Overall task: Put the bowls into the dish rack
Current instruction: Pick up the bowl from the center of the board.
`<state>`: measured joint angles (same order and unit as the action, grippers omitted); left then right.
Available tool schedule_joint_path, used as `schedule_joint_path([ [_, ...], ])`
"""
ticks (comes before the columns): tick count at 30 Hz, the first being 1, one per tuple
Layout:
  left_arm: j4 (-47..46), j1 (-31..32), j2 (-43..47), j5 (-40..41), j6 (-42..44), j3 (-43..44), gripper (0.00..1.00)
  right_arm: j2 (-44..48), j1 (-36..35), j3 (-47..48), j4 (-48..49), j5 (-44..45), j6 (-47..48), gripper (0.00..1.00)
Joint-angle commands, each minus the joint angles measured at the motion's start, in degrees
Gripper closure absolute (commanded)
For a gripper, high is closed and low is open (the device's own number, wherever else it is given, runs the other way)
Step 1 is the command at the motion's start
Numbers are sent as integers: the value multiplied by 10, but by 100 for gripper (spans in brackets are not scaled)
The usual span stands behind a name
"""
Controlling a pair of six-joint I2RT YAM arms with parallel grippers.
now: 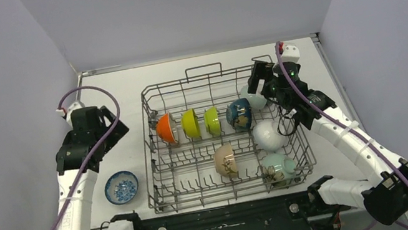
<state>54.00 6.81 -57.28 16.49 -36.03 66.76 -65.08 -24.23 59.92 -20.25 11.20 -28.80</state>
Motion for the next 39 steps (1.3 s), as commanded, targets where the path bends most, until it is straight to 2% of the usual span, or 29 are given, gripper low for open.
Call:
schedule_joint_path([
  [1, 16, -54, 26, -11, -34, -50, 6, -7, 42, -2, -70, 82, 43, 10],
  [4, 23, -87, 36, -17, -59, -86, 10, -4, 42, -2, -64, 61, 45, 10],
  [10, 24, -113, 35, -44, -114, -165, 11, 18, 42, -9, -35, -3, 45, 10],
  [15, -27, -128, 22, -68, -130, -239, 14, 43, 42, -9, -9, -71, 52, 10],
  [20, -106, -157, -6, -118, -116, -291, 20, 64, 42, -8, 10, -107, 52, 10],
  [23, -142, -169, -43, -141, -111, -304, 30, 69, 42, -9, 18, -128, 52, 10],
  [26, -160, -170, -72, -146, -110, -307, 45, 72, 42, -8, 19, -133, 51, 10],
  [32, -176, -170, -79, -139, -109, -312, 67, 83, 42, -8, 31, -143, 49, 10],
  [33, -177, -170, -78, -136, -109, -312, 72, 84, 43, -7, 32, -145, 48, 10],
  [34, -177, -170, -77, -136, -109, -312, 84, 85, 43, -6, 33, -147, 48, 10],
  [36, -173, -170, -75, -138, -107, -308, 100, 85, 42, -4, 35, -153, 48, 10],
  [39, -154, -170, -63, -145, -106, -291, 100, 86, 43, -2, 37, -165, 48, 10],
])
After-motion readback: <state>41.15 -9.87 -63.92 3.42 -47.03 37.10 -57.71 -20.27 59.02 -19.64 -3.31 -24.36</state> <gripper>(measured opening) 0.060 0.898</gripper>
